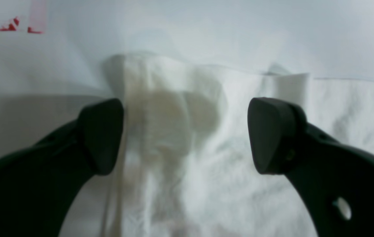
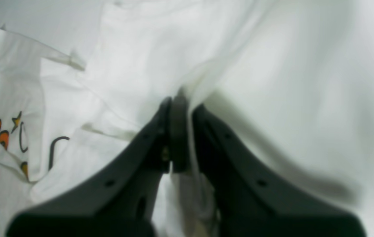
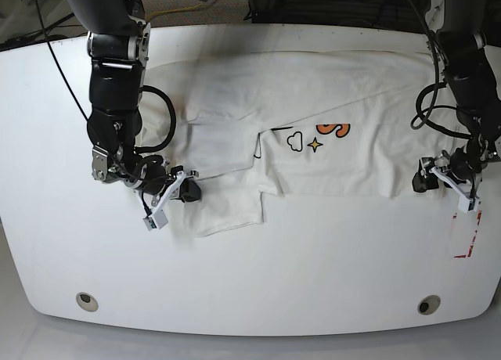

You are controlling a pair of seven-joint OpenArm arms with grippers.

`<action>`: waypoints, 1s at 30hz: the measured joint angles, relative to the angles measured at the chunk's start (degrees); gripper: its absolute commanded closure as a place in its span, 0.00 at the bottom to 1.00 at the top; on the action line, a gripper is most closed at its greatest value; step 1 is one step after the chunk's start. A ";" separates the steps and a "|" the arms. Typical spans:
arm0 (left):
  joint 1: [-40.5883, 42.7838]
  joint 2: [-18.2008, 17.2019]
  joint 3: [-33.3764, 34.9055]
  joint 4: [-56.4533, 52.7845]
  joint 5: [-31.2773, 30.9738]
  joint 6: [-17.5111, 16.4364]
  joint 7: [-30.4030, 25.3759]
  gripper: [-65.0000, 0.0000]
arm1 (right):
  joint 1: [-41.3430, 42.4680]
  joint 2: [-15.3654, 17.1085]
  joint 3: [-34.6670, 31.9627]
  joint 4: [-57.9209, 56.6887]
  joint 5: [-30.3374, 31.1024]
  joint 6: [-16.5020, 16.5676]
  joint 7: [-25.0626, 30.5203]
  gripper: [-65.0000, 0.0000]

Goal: Fold the T-shirt properly
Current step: 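Lift the T-shirt with both grippers and fold it lengthwise over itself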

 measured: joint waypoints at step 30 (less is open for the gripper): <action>7.21 3.34 0.63 26.40 3.04 8.11 3.76 1.00 | 1.62 0.59 0.02 17.64 0.22 0.24 -9.46 1.00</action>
